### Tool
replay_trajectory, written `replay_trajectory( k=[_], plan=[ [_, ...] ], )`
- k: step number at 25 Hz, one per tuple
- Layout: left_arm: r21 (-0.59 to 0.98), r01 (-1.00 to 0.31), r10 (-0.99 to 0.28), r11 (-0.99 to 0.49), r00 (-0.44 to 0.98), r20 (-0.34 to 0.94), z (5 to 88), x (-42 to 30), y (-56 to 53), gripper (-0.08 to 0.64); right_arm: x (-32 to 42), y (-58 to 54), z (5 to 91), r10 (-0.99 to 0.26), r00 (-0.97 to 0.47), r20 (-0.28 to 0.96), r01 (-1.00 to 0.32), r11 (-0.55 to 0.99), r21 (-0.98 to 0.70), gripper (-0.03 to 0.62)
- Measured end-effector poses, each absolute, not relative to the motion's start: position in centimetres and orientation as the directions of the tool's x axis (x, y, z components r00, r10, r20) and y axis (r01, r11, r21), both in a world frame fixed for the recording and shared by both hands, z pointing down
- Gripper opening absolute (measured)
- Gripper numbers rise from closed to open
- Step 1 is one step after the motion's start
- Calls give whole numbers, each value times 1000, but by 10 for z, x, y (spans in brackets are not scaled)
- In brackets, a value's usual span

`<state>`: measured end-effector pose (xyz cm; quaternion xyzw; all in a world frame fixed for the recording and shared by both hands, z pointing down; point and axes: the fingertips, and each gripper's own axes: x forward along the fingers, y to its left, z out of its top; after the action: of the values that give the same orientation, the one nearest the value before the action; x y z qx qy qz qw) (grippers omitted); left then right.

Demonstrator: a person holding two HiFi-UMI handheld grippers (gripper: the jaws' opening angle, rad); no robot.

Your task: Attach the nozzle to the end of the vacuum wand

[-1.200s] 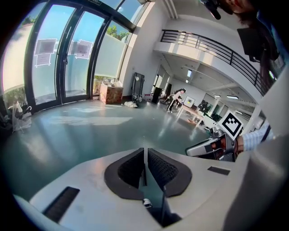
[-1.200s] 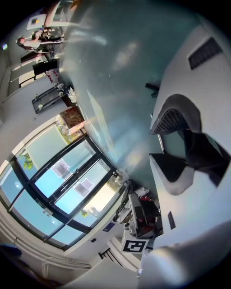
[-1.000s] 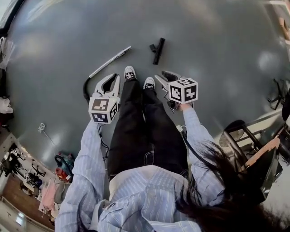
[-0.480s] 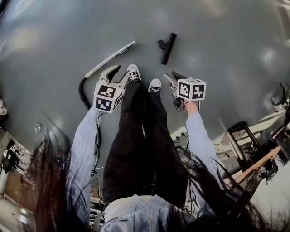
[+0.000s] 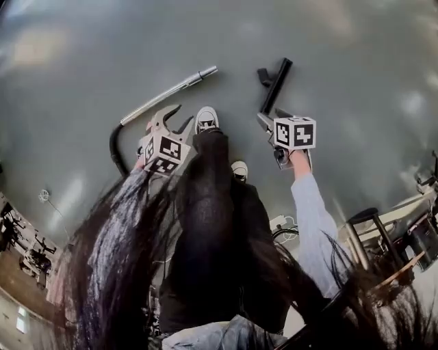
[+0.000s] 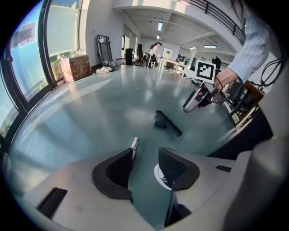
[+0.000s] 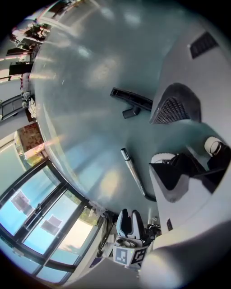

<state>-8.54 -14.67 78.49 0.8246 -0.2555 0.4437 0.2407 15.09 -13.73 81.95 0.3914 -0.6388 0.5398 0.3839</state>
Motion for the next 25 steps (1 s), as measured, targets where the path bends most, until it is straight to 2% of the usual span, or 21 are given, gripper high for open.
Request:
replay_trajectory(
  k=[6,12,16,20,25],
  plan=[
    [108,-720,-294,-685,409,864,902,-123,-166,174,193,-150,927,-153,-273,950,-962,65,-266,276],
    [41,-619,-260,-785,389,884,1017,-120,-190,247,224,-158,1010,-250,-159,955,-987,29,-157,296],
    [35,-606,-259,-795,390,883,1049,-116,-195,250,236,-156,1037,-276,-88,957,-996,25,-84,296],
    [4,-611,-284,-791,373,883,1070,-118,-186,250,241,-158,1059,-308,-83,948,-996,61,-67,296],
    [-92,-539,-293,-838,301,907,1080,-113,-179,250,247,-161,1074,-265,-77,961,-993,112,-49,295]
  ],
)
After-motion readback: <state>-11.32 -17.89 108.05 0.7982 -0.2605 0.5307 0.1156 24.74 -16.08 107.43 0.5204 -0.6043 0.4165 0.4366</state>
